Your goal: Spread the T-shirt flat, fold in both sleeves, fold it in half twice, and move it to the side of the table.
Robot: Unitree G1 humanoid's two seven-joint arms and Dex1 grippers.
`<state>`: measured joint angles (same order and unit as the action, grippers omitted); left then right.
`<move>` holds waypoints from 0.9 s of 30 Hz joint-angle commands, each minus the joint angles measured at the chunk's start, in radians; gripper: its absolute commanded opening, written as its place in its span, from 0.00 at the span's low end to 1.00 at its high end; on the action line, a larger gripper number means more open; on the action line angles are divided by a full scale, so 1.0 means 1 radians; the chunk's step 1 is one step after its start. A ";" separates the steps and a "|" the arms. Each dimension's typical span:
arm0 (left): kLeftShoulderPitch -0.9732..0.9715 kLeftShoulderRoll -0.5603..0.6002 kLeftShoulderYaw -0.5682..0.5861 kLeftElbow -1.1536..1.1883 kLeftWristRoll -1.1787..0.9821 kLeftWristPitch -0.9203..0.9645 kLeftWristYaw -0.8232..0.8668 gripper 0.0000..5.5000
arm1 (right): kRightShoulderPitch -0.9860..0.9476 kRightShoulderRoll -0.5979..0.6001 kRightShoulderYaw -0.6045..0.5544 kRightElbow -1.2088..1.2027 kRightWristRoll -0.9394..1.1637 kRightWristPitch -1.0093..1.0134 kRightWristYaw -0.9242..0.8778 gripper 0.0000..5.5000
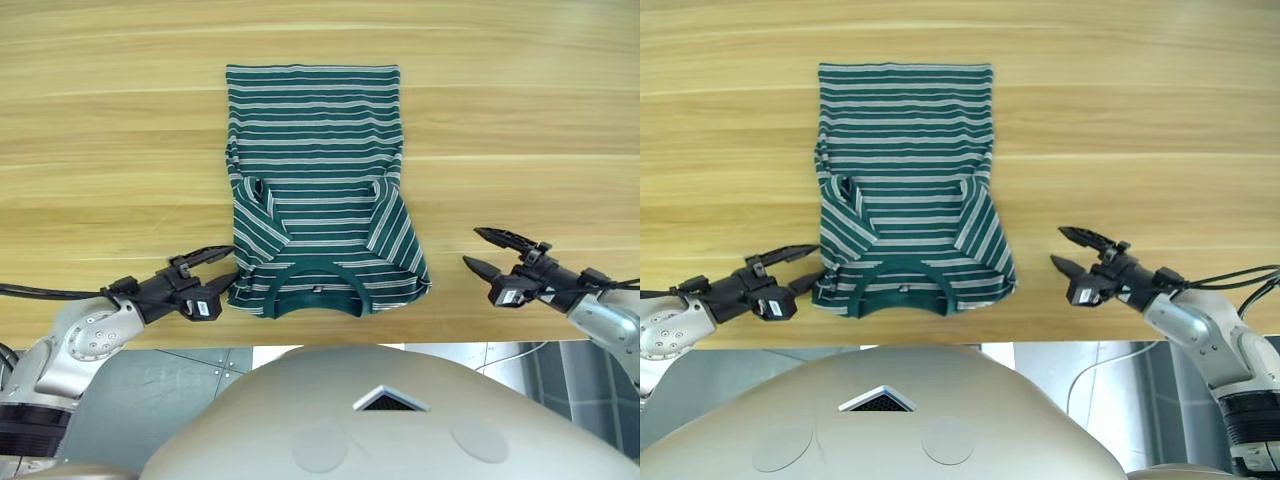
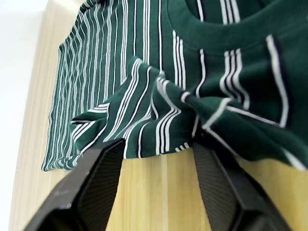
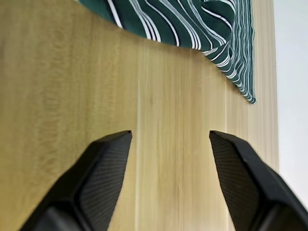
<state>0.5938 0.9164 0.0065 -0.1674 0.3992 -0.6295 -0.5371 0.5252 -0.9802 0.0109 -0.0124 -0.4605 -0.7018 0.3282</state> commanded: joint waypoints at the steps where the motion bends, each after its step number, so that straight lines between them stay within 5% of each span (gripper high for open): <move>1: 0.052 0.014 -0.020 -0.011 0.032 0.032 -0.033 0.48 | 0.054 -0.003 0.079 -0.002 -0.068 0.018 0.071 0.55; 8: 0.176 0.040 0.106 -0.030 0.013 0.023 -0.015 0.48 | 0.055 -0.010 0.119 -0.073 -0.052 0.023 0.100 0.55; 27: 0.123 0.083 -0.096 -0.015 0.033 -0.034 -0.075 0.48 | 0.048 -0.042 0.141 -0.091 -0.057 0.021 0.112 0.55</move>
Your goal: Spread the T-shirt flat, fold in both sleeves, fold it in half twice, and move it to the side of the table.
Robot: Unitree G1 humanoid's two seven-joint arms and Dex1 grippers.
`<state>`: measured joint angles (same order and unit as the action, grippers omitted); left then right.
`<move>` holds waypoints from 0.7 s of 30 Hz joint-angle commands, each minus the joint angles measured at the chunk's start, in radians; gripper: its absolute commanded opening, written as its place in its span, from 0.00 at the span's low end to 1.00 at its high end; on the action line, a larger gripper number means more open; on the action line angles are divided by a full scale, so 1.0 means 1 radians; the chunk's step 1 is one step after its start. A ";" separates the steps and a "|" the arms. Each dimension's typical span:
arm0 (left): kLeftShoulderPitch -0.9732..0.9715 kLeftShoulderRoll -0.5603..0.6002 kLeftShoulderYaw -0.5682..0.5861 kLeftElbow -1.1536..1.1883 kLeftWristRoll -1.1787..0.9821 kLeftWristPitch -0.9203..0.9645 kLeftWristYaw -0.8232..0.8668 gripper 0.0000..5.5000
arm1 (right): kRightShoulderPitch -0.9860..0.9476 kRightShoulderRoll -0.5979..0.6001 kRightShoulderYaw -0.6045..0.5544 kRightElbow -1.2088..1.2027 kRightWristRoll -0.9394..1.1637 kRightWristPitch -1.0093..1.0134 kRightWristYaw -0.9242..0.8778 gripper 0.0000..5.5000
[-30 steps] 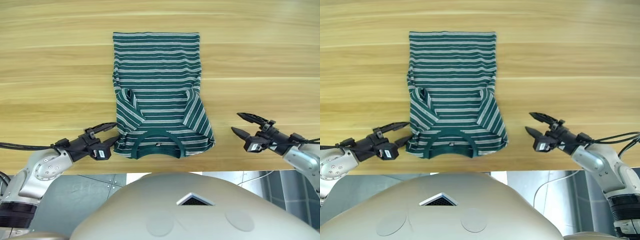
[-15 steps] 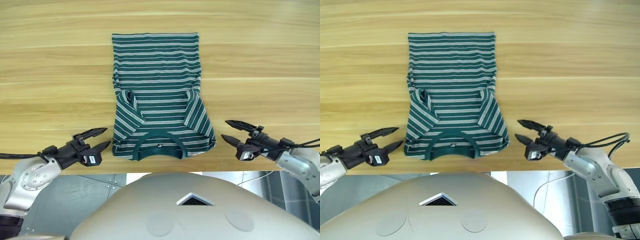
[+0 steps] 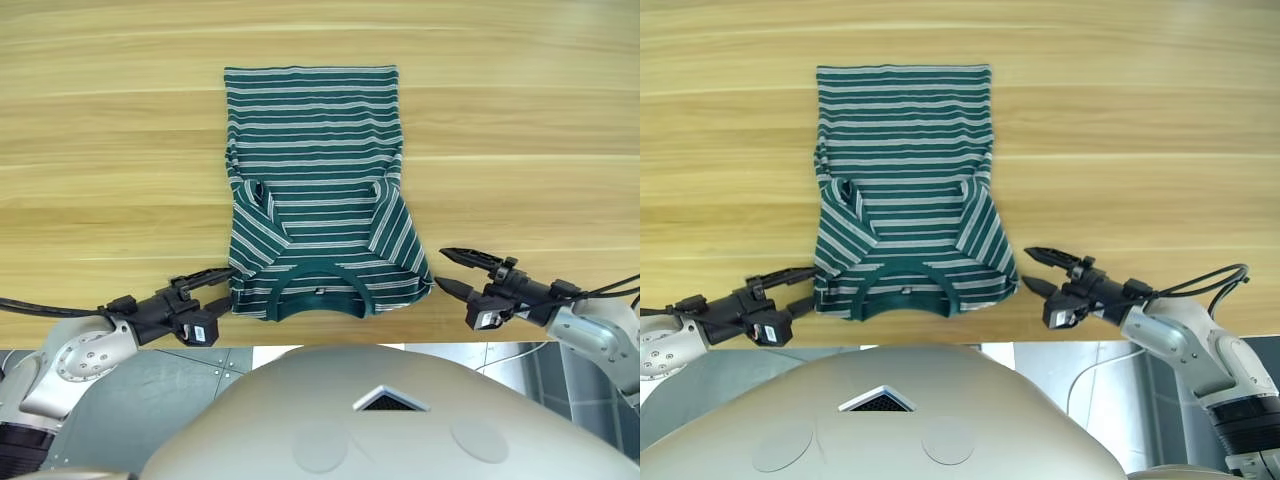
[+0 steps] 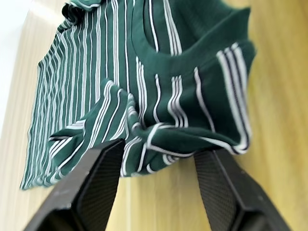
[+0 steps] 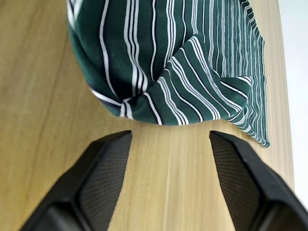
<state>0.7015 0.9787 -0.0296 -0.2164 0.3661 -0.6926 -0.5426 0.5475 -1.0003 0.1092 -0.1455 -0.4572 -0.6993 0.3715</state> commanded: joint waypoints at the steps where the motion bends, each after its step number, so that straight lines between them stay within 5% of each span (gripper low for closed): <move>1: 0.011 0.021 -0.065 0.036 0.066 0.029 -0.067 0.48 | 0.015 -0.022 0.050 0.045 -0.062 0.014 0.072 0.55; 4: -0.002 0.028 -0.080 0.045 0.059 0.023 -0.068 0.48 | -0.006 -0.018 0.070 0.047 -0.072 0.007 0.078 0.55; 16: -0.068 0.045 -0.122 0.087 0.045 0.011 -0.066 0.09 | -0.061 -0.024 0.136 0.061 -0.092 -0.020 0.097 0.55; 21: -0.076 0.042 -0.133 0.092 0.046 0.016 -0.054 0.01 | -0.091 -0.029 0.170 0.081 -0.102 -0.040 0.106 0.55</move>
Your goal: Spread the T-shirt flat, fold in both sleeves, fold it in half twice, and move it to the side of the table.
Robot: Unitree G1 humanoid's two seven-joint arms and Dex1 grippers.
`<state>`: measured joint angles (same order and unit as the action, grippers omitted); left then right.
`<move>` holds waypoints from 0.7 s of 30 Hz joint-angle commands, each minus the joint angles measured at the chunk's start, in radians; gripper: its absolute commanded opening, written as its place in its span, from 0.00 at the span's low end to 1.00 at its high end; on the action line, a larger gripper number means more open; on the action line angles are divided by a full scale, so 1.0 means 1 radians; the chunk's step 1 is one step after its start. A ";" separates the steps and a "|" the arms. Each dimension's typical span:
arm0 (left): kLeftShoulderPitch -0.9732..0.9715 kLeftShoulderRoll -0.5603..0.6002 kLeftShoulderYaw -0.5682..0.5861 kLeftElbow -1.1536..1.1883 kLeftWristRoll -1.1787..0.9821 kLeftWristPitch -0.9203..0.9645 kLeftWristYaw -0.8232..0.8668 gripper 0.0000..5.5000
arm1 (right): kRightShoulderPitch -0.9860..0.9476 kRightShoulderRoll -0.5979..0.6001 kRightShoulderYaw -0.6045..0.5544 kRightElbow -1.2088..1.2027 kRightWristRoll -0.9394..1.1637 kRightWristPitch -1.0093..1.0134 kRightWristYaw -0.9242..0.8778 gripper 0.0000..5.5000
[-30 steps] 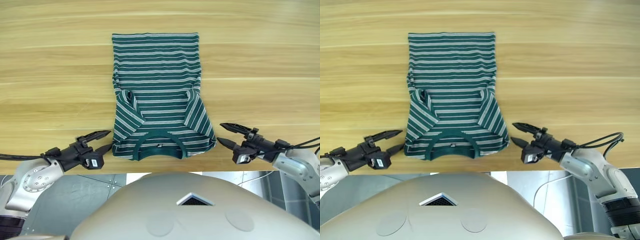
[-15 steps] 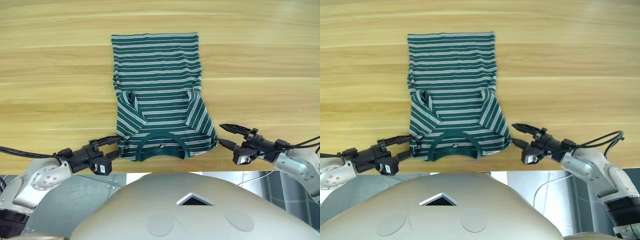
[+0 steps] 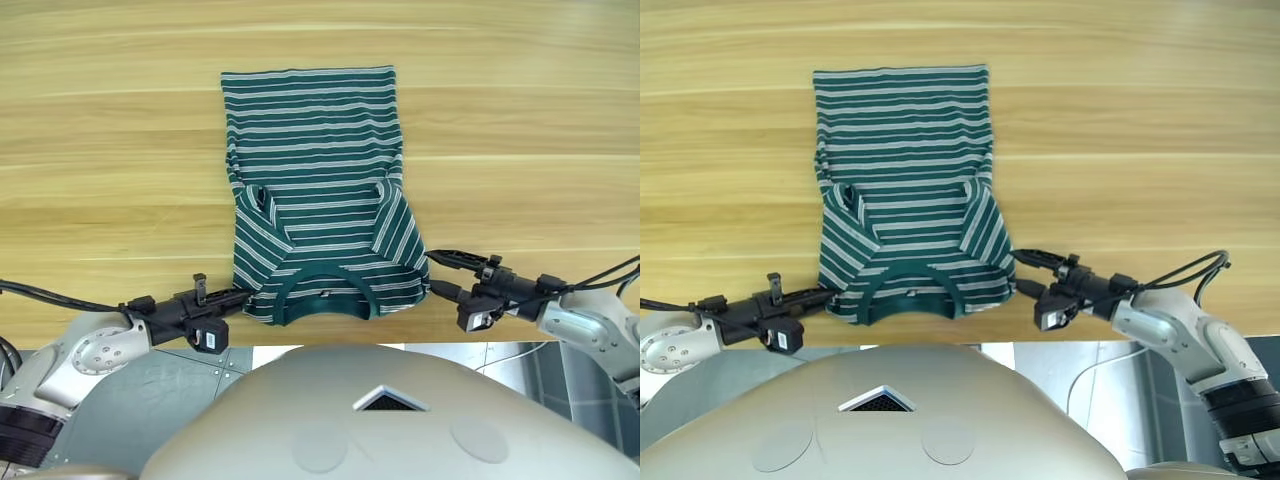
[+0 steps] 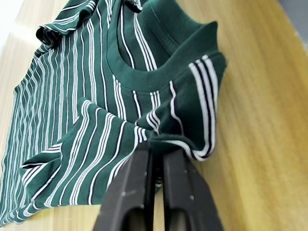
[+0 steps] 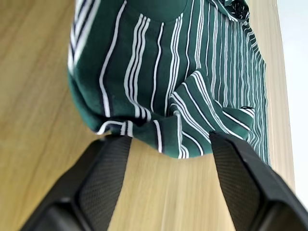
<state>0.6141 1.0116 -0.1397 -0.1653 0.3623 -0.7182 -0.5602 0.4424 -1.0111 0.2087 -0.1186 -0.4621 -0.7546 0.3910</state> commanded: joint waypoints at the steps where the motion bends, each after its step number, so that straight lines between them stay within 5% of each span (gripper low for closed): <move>1: 0.009 0.009 -0.023 0.043 0.050 0.041 -0.035 0.01 | 0.007 -0.015 0.077 0.061 -0.101 0.013 0.088 0.55; 5: 0.001 0.008 -0.023 0.048 0.049 0.041 -0.031 0.01 | -0.026 -0.011 0.103 0.095 -0.121 0.006 0.082 0.49; 18: -0.029 0.012 -0.018 0.074 0.025 0.031 -0.027 0.01 | -0.068 -0.024 0.141 0.132 -0.139 -0.013 0.073 0.01; 21: -0.036 0.004 -0.021 0.071 -0.021 0.012 -0.027 0.01 | -0.067 -0.024 0.132 0.127 -0.125 -0.014 0.059 0.00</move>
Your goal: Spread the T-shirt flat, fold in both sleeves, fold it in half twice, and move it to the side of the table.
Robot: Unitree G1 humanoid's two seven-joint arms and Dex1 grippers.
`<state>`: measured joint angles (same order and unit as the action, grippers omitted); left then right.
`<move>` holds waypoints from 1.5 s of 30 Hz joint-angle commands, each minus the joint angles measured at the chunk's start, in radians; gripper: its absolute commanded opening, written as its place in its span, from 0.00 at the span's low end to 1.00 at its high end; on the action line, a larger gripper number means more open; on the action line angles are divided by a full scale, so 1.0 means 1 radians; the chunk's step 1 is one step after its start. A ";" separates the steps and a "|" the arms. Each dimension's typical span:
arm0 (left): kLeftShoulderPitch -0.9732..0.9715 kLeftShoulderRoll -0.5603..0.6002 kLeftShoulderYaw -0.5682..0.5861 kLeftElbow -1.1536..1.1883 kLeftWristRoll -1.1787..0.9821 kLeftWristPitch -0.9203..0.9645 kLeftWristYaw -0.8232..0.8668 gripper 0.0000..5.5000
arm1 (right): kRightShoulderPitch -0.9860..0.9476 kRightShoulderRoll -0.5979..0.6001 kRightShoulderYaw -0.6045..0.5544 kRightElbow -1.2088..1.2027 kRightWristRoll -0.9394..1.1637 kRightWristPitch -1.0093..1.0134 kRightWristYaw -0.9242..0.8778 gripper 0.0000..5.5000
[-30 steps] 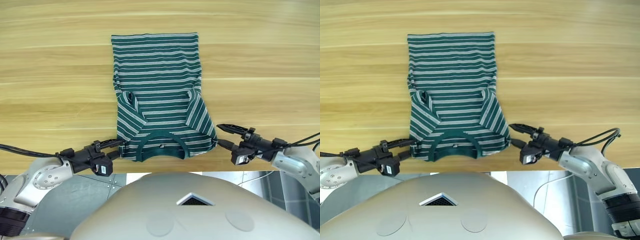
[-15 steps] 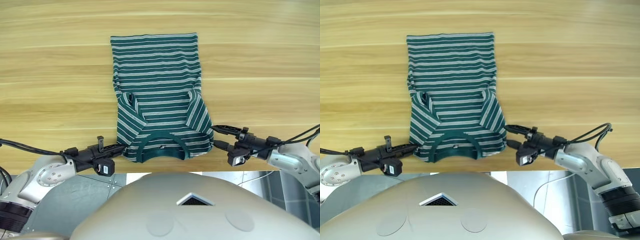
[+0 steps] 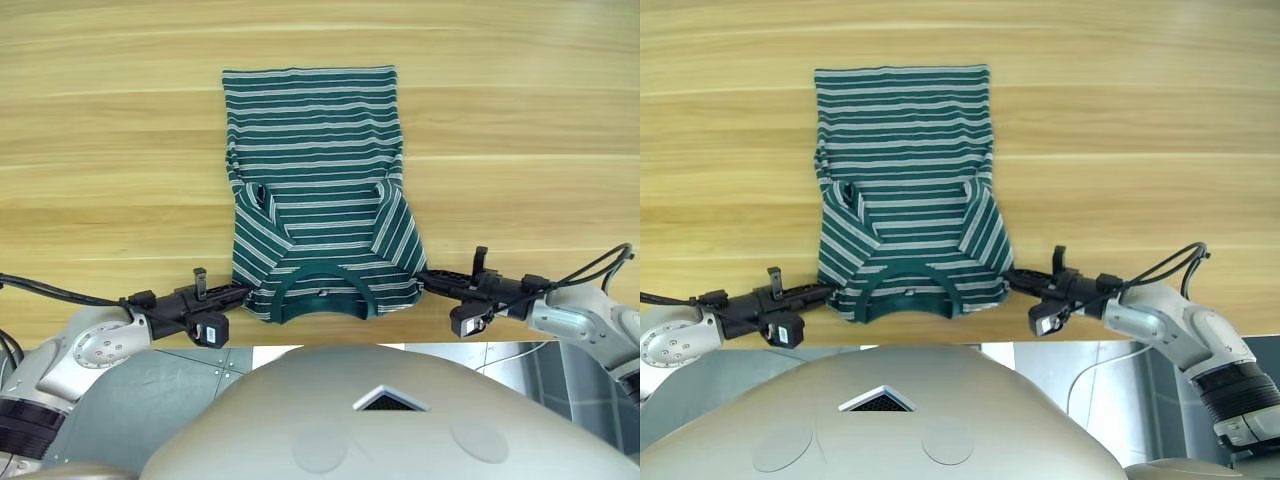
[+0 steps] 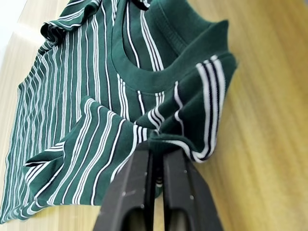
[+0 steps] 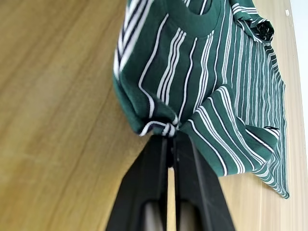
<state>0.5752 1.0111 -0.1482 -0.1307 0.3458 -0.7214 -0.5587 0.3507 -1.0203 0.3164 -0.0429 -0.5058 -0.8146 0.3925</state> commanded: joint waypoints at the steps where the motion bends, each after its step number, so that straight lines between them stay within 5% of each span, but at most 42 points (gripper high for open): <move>1: 0.002 -0.001 -0.014 0.030 -0.024 0.012 -0.029 0.01 | 0.028 -0.015 0.021 0.047 -0.072 0.046 0.055 0.00; 9: 0.134 -0.034 -0.087 0.005 -0.160 -0.029 -0.055 0.01 | 0.211 -0.043 -0.044 0.010 0.026 0.067 0.023 0.00; 16: 0.197 -0.072 -0.030 -0.031 -0.202 -0.013 -0.005 0.01 | 0.315 -0.038 -0.151 -0.092 0.140 0.135 0.033 0.00; 33: -0.355 -0.387 0.059 0.086 -0.323 0.143 0.096 0.01 | -0.254 0.299 -0.142 -0.092 0.284 0.329 0.069 0.00; 45: -0.755 -0.566 0.042 0.576 -0.207 0.168 0.221 0.01 | -0.654 0.513 -0.060 0.466 0.086 0.336 -0.110 0.00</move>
<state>-0.1193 0.4629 -0.1107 0.3803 0.1299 -0.5449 -0.3553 -0.2279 -0.5313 0.2449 0.3258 -0.3897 -0.4675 0.3210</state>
